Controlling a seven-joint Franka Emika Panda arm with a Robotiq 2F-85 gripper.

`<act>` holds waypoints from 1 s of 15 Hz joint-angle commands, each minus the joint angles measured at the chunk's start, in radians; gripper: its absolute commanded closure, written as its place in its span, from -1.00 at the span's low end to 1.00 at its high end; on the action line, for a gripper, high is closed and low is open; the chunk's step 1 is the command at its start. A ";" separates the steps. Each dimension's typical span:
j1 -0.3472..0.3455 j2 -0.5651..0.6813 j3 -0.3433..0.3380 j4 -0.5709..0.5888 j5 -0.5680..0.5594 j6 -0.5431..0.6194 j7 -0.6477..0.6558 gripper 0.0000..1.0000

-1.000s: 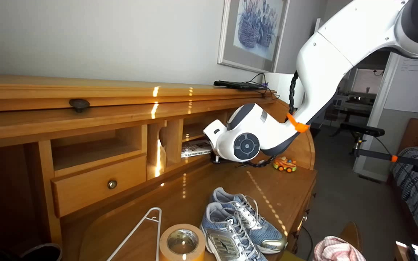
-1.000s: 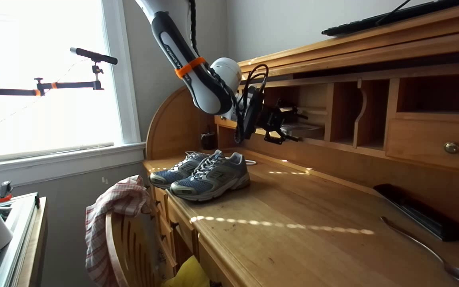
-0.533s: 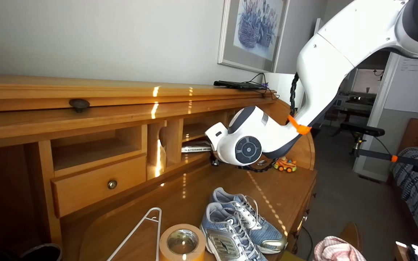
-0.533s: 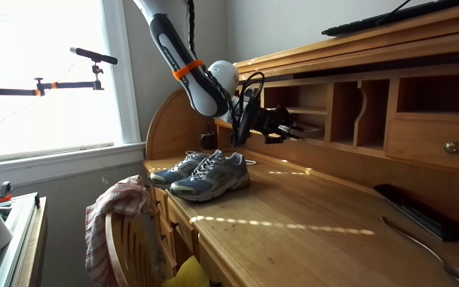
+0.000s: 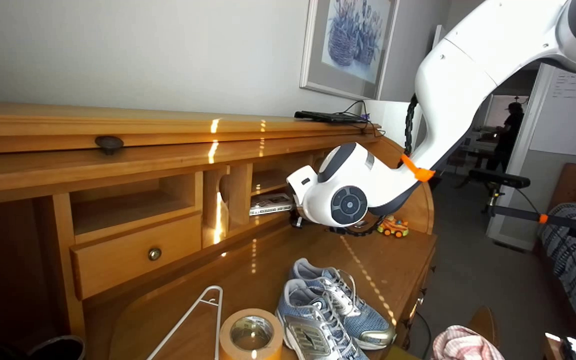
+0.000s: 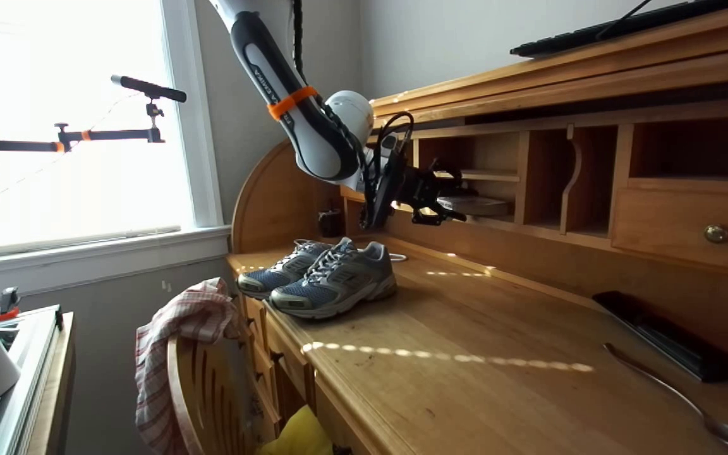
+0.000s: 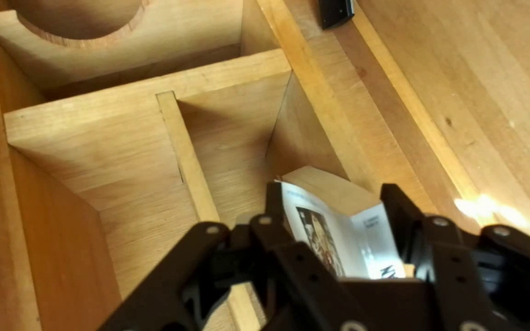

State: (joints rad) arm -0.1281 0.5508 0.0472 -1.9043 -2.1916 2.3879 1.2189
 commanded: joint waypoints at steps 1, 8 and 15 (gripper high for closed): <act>0.000 -0.064 0.005 -0.086 -0.051 -0.029 0.072 0.31; 0.003 -0.131 0.001 -0.186 -0.052 -0.072 0.116 0.04; 0.005 -0.176 -0.002 -0.249 -0.052 -0.098 0.136 0.50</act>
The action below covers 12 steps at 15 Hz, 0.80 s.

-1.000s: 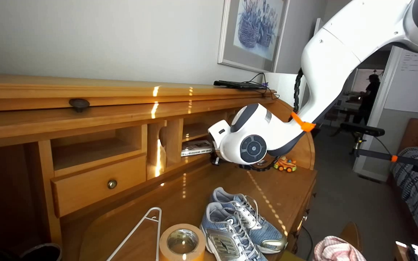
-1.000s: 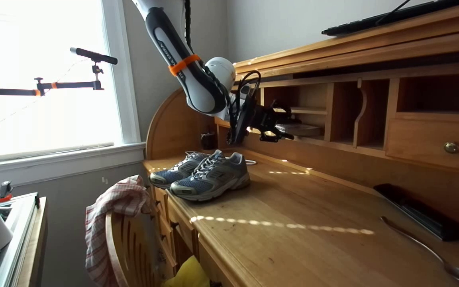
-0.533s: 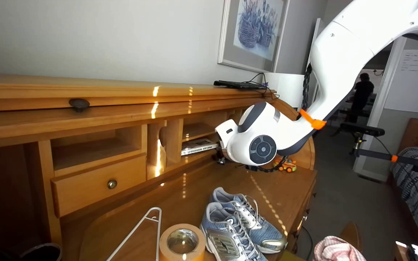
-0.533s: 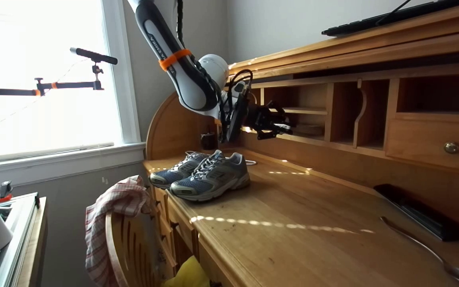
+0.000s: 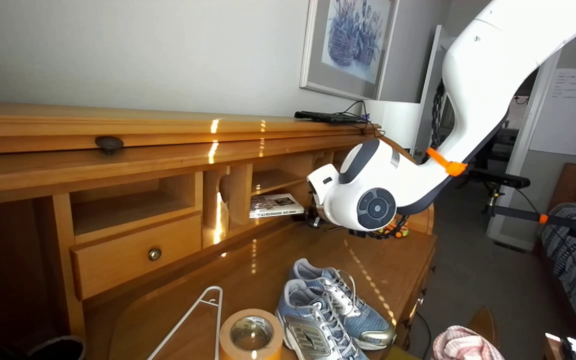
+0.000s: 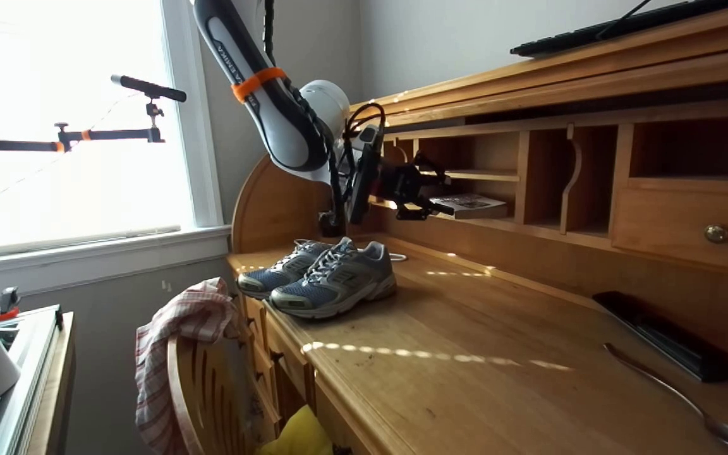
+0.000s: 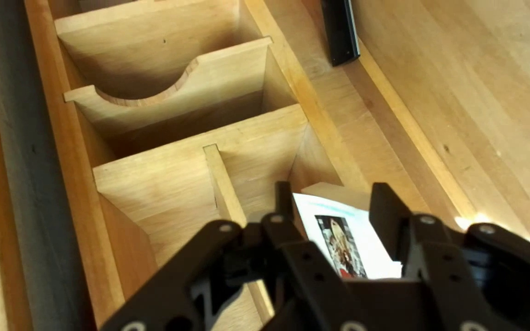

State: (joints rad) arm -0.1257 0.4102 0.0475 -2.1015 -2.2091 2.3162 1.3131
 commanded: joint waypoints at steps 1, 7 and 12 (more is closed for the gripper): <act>0.003 -0.039 -0.002 -0.057 -0.033 -0.029 0.044 0.67; -0.004 -0.094 0.001 -0.115 0.092 0.015 0.003 1.00; -0.019 -0.114 -0.003 -0.120 0.256 0.142 -0.014 1.00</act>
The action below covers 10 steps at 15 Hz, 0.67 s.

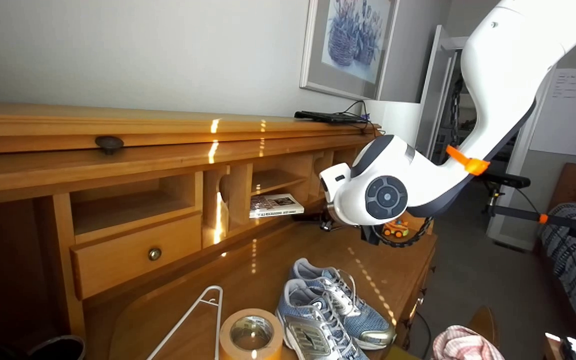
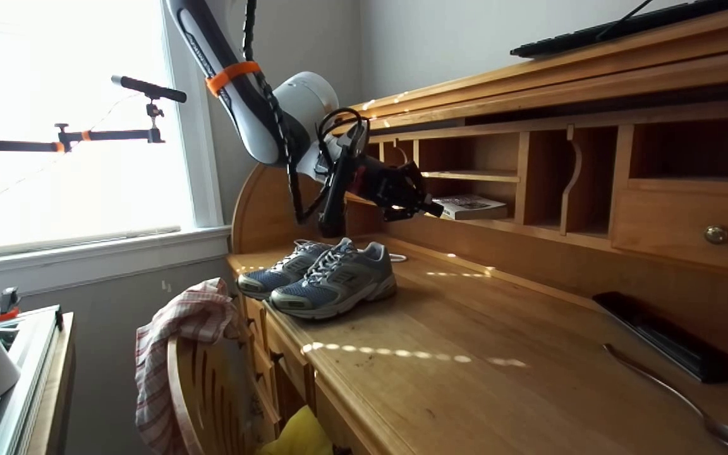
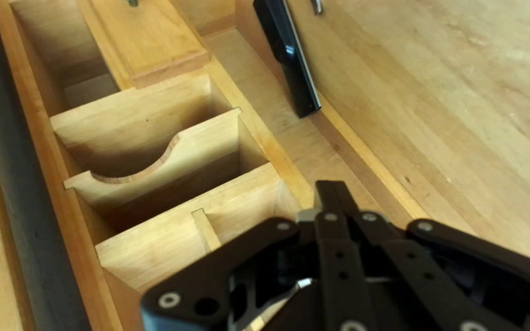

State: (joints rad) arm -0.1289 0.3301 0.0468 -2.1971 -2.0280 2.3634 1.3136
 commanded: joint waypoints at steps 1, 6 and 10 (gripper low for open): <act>-0.023 -0.031 -0.004 -0.015 0.097 0.145 -0.018 1.00; -0.044 -0.011 -0.023 0.015 0.175 0.318 -0.029 1.00; -0.072 0.010 -0.021 0.050 0.167 0.397 -0.021 1.00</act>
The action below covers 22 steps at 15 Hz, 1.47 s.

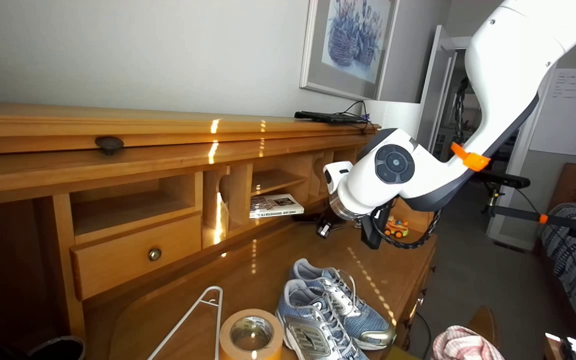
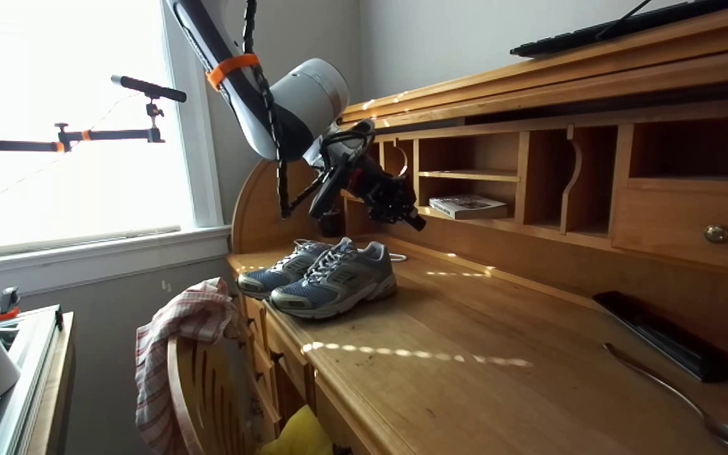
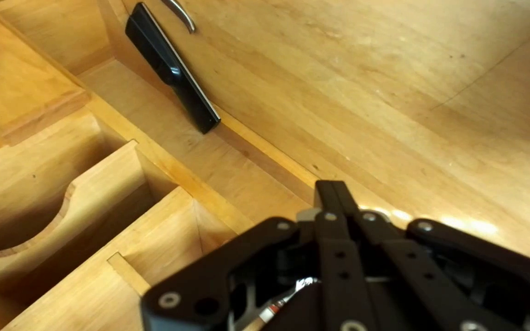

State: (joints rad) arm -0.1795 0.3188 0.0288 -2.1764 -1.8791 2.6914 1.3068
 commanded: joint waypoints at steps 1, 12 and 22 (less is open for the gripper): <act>-0.025 0.027 -0.002 0.043 0.007 0.081 -0.005 1.00; -0.068 0.149 0.002 0.218 -0.008 0.162 0.018 1.00; -0.079 0.208 0.001 0.361 -0.017 0.158 0.043 1.00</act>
State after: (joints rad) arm -0.2438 0.4893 0.0287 -1.8682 -1.8808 2.8269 1.3213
